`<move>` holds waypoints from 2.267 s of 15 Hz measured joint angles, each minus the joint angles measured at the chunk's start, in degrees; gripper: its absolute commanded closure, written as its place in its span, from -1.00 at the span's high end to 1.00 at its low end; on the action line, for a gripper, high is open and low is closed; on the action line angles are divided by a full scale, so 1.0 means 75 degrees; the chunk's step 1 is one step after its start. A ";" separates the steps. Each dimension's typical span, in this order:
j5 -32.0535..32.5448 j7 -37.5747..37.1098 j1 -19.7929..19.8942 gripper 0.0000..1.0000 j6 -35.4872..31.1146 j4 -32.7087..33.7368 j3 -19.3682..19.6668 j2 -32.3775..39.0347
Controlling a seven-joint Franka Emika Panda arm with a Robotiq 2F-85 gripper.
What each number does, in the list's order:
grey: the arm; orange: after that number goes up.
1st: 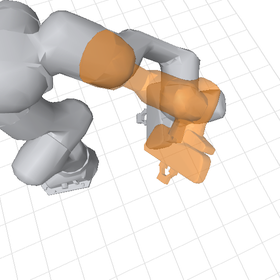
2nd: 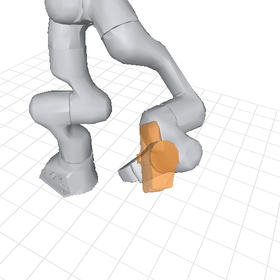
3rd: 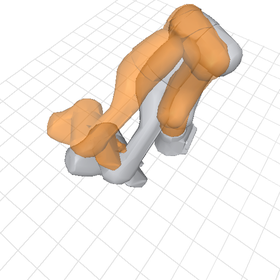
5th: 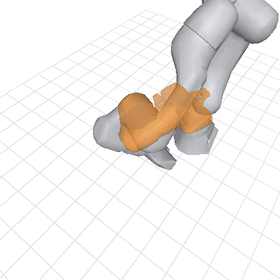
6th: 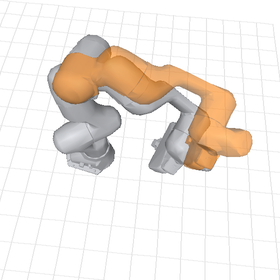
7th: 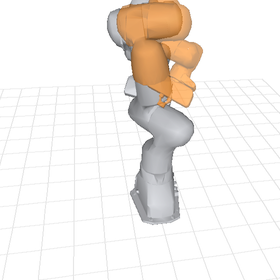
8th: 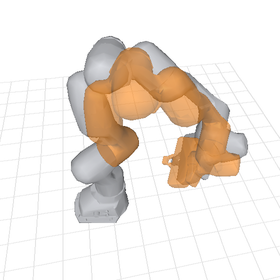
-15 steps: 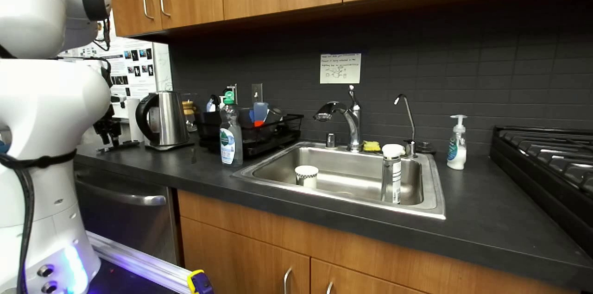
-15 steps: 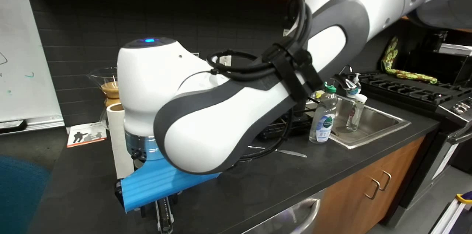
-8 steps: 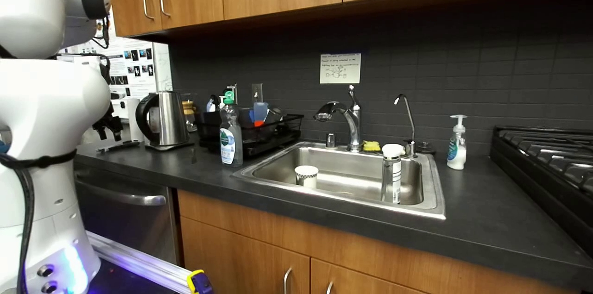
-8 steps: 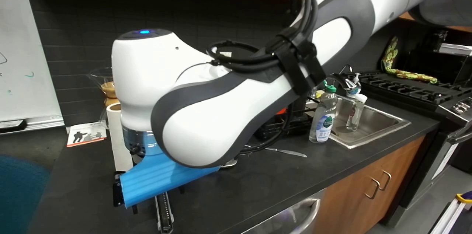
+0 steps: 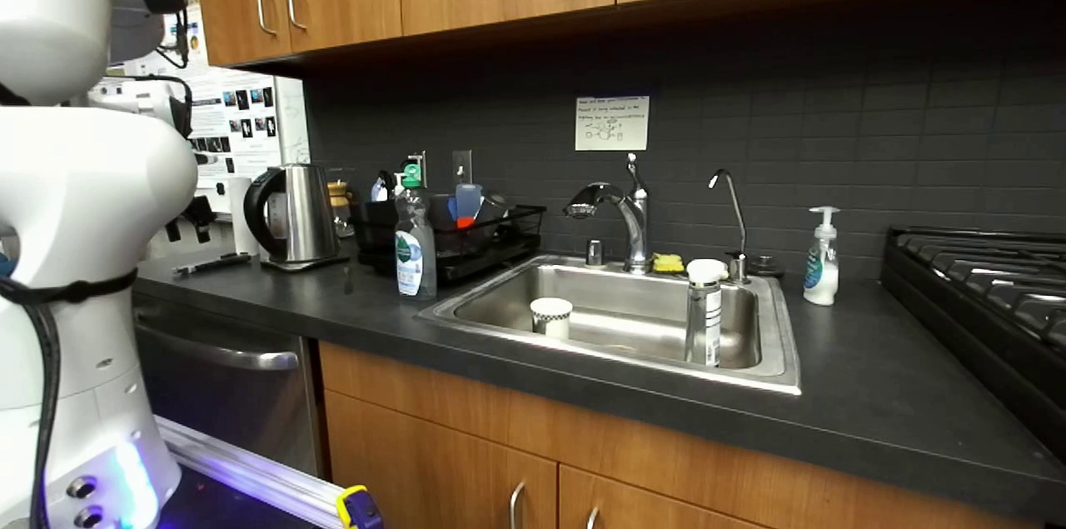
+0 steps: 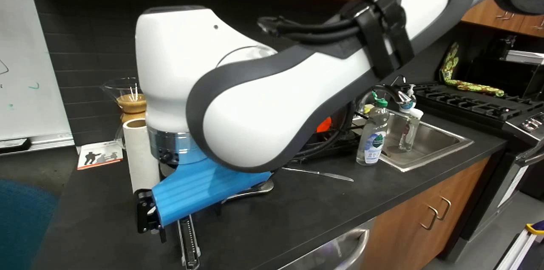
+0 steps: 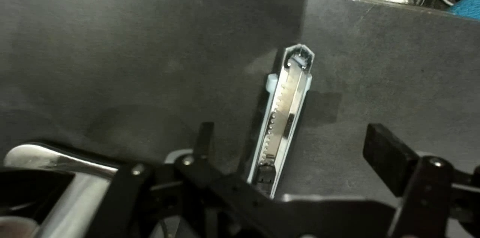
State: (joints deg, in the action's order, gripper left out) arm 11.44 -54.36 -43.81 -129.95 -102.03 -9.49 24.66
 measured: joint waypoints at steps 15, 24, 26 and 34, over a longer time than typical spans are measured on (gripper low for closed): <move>-0.1145 0.2495 0.1582 1.00 0.0393 -0.2929 -0.0828 -0.2594; -0.0827 0.5659 0.3042 1.00 -0.0174 -0.4445 -0.0844 -0.3571; -0.0678 0.6243 0.3273 1.00 -0.0610 -0.4658 -0.0810 -0.3607; -0.1021 0.8438 0.3848 1.00 -0.1822 -0.4988 -0.0506 -0.3408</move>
State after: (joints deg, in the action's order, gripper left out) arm 3.78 8.93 -14.95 -143.61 -139.44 -13.28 -0.90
